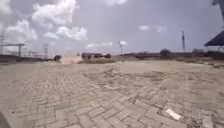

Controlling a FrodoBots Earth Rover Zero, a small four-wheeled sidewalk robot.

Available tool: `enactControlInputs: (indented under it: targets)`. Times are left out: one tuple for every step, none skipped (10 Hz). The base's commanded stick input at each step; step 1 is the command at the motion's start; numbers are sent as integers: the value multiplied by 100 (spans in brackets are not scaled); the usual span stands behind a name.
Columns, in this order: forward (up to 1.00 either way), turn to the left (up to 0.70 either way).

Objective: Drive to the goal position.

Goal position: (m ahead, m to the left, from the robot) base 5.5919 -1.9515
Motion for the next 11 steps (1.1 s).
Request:
enactControlInputs:
  targets:
    - [70, 0]
    - [70, 0]
    - [70, 0]
    - [70, 0]
    - [70, 0]
    - [70, 0]
    - [70, 0]
    - [70, -9]
    - [70, -13]
    - [70, -14]
    - [70, -14]
